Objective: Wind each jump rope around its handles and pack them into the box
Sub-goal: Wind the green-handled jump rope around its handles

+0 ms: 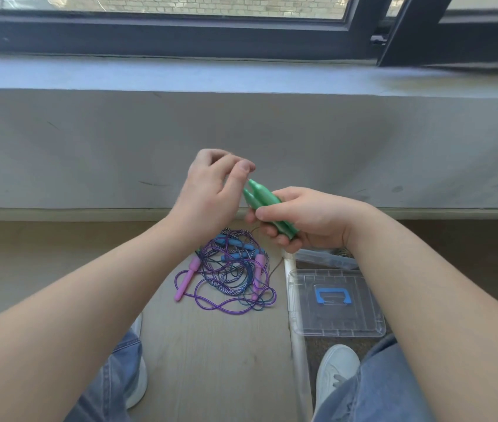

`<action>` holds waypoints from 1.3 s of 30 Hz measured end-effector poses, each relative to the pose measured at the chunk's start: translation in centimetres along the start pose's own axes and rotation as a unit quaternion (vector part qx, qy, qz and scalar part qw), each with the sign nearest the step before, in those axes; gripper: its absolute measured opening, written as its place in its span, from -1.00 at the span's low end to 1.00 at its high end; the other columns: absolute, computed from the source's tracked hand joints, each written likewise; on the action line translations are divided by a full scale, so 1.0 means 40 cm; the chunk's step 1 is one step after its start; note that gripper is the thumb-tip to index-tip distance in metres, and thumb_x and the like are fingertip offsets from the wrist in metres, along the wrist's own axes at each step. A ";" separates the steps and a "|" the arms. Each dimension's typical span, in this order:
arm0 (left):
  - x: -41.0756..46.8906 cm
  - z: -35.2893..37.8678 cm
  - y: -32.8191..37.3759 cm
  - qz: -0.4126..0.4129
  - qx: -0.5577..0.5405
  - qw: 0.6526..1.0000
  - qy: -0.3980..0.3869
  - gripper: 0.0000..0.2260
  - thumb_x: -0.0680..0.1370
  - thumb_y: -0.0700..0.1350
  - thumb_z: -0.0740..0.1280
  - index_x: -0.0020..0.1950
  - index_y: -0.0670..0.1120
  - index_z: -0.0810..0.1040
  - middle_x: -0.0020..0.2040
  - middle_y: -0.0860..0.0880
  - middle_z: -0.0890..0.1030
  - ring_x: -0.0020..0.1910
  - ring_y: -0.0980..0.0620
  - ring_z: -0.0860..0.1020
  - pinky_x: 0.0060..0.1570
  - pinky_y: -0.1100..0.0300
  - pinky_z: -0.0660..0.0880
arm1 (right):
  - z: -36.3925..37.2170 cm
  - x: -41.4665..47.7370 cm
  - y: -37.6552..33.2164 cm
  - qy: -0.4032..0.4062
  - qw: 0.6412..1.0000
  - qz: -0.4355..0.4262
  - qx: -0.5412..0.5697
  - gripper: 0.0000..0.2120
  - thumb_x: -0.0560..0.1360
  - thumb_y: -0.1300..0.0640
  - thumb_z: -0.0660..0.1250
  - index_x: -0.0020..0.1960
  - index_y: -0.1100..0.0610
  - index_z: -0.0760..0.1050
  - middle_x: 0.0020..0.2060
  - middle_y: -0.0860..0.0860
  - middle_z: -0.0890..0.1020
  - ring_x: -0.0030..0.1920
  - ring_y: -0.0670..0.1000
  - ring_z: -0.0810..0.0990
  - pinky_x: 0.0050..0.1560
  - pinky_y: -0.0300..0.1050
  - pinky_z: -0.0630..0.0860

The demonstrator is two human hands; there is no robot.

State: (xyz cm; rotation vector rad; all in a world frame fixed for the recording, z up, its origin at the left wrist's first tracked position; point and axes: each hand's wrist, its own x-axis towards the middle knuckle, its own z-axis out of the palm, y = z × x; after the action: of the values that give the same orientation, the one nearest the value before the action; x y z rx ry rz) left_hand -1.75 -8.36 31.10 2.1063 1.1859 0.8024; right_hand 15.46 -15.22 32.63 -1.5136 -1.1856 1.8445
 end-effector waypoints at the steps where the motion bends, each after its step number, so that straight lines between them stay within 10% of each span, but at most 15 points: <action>1: -0.004 -0.003 0.004 0.028 -0.014 0.999 -0.023 -0.68 0.66 0.06 0.09 0.07 0.06 0.63 0.08 0.05 0.52 0.16 0.19 0.47 0.17 0.28 0.35 | -0.001 -0.002 0.000 -0.009 1.000 -0.001 0.001 -0.86 0.67 0.19 0.21 0.11 0.19 0.53 -0.37 0.00 0.46 -0.41 -0.04 0.39 -0.46 -0.21 0.24; 8: -0.004 0.002 0.009 -0.087 0.050 0.988 -0.114 -0.45 0.65 0.21 0.08 -0.42 -0.08 0.46 -0.53 0.05 0.33 -0.50 0.11 0.32 -0.39 0.21 0.28 | 0.003 -0.007 0.003 -0.068 0.997 0.012 0.014 -0.85 0.68 0.17 0.22 0.12 0.20 0.53 -0.33 0.03 0.44 -0.38 -0.01 0.37 -0.47 -0.22 0.26; 31: 0.027 -0.004 -0.014 -0.172 -0.163 0.971 0.035 -0.53 0.62 0.18 0.10 -0.40 -0.07 0.31 -0.49 -0.05 0.30 -0.49 0.00 0.28 -0.37 0.12 0.27 | 0.014 -0.011 0.005 -0.073 0.990 -0.032 0.118 -0.76 0.69 0.07 0.17 0.10 0.22 0.51 -0.30 0.06 0.48 -0.35 -0.02 0.39 -0.37 -0.23 0.34; 33: 0.019 0.006 0.006 -0.229 -0.242 0.942 0.049 -0.52 0.67 0.11 0.05 -0.41 -0.05 0.31 -0.58 0.06 0.33 -0.57 0.03 0.28 -0.43 0.17 0.24 | 0.029 -0.010 -0.003 -0.052 0.983 -0.068 0.161 -0.79 0.69 0.10 0.17 0.06 0.23 0.49 -0.29 0.07 0.51 -0.33 0.00 0.46 -0.37 -0.22 0.39; 36: -0.029 0.037 0.006 -0.138 -0.095 0.986 0.015 -0.56 0.67 0.06 0.00 -0.33 0.00 0.45 -0.44 0.08 0.51 -0.39 0.00 0.45 -0.30 0.12 0.33 | 0.038 0.004 -0.028 0.048 0.964 -0.121 0.231 -0.81 0.70 0.14 0.16 0.02 0.21 0.47 -0.32 0.06 0.54 -0.37 0.00 0.50 -0.43 -0.23 0.43; 39: -0.078 0.066 0.028 -0.016 0.060 0.994 -0.094 -0.72 0.68 -0.01 0.05 -0.13 -0.04 0.43 -0.20 -0.08 0.61 -0.13 -0.20 0.53 -0.13 -0.02 0.44 | 0.014 0.027 -0.019 0.234 0.961 -0.123 -0.084 -0.83 0.69 0.09 0.20 -0.05 0.12 0.43 -0.30 0.06 0.54 -0.38 0.01 0.49 -0.35 -0.09 0.41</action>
State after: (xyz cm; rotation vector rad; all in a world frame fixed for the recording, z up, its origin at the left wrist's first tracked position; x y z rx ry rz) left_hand -0.54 -12.10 29.53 2.1991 1.1878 0.5155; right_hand 14.51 -14.15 32.71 -1.6832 -1.2465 1.1623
